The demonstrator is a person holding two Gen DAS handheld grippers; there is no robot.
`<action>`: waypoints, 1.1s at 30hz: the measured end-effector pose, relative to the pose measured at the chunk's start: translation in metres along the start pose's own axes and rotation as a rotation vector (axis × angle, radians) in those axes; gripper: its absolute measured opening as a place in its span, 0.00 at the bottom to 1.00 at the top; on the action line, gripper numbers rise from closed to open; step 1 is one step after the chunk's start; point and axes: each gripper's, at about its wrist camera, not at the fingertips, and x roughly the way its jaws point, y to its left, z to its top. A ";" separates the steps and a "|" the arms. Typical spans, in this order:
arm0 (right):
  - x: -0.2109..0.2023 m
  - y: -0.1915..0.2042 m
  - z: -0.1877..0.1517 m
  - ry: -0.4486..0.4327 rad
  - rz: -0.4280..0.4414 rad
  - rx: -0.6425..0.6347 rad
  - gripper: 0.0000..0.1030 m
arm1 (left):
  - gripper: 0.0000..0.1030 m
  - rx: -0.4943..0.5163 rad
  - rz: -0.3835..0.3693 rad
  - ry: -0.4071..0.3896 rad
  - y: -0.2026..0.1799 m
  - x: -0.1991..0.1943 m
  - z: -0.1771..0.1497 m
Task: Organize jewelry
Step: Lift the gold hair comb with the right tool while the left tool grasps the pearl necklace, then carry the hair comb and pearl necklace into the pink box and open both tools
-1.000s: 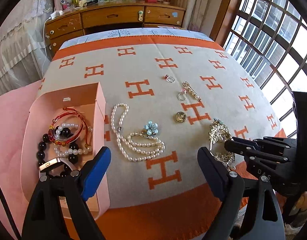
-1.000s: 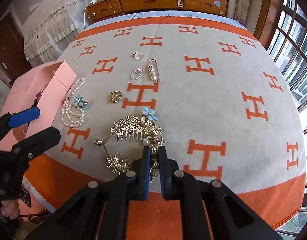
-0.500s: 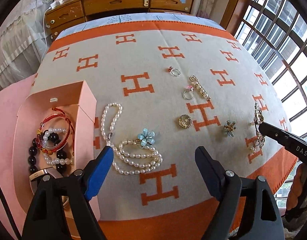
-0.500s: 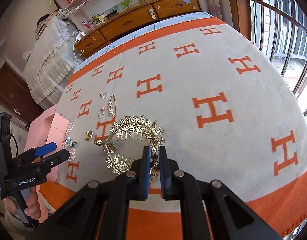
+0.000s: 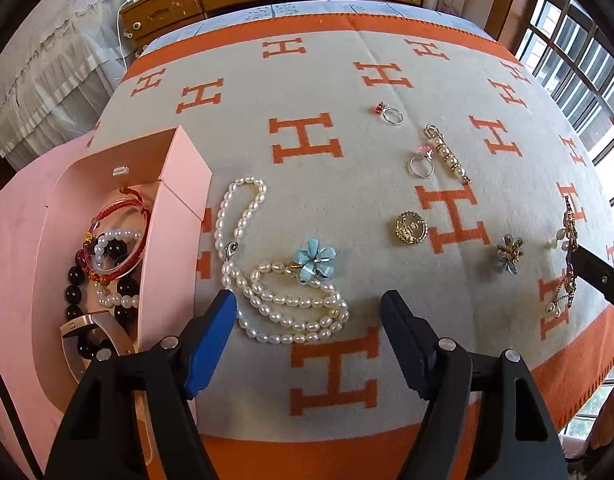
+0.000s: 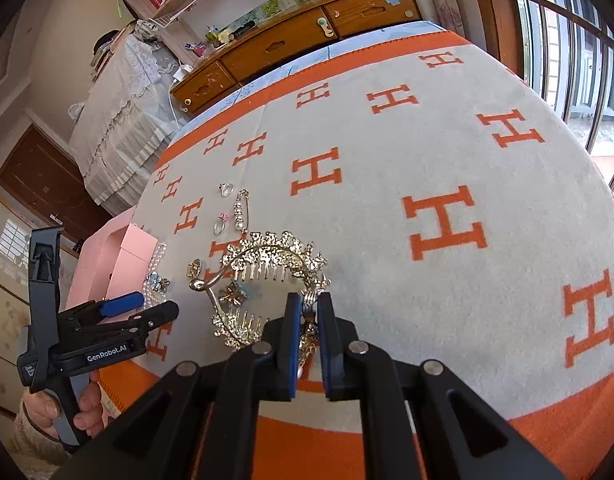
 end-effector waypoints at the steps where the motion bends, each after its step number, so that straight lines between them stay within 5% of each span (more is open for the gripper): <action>1: 0.000 -0.001 0.000 0.000 0.002 0.004 0.08 | 0.66 0.000 0.003 0.001 -0.001 0.000 0.001; 5: 0.000 -0.006 0.001 -0.006 0.010 0.015 0.08 | 0.43 -0.031 -0.019 0.017 -0.001 -0.002 0.004; 11: 0.002 -0.011 0.002 -0.005 0.018 0.025 0.08 | 0.41 -0.077 -0.043 0.032 0.003 -0.001 0.004; 12: 0.002 -0.011 0.002 -0.005 0.020 0.026 0.08 | 0.31 -0.080 -0.044 0.029 0.003 -0.001 0.003; 13: 0.002 -0.011 0.002 -0.005 0.021 0.028 0.08 | 0.11 -0.083 -0.051 0.027 0.004 -0.003 0.003; 14: 0.002 -0.013 0.002 -0.005 0.021 0.029 0.08 | 0.09 -0.090 -0.075 0.035 0.004 -0.003 0.002; 20: -0.001 -0.012 0.002 -0.013 0.026 0.028 0.08 | 0.04 -0.106 -0.135 0.034 0.004 -0.010 -0.007; 33: -0.023 0.025 0.001 -0.067 0.041 -0.047 0.08 | 0.02 -0.125 -0.211 -0.142 0.022 -0.087 -0.009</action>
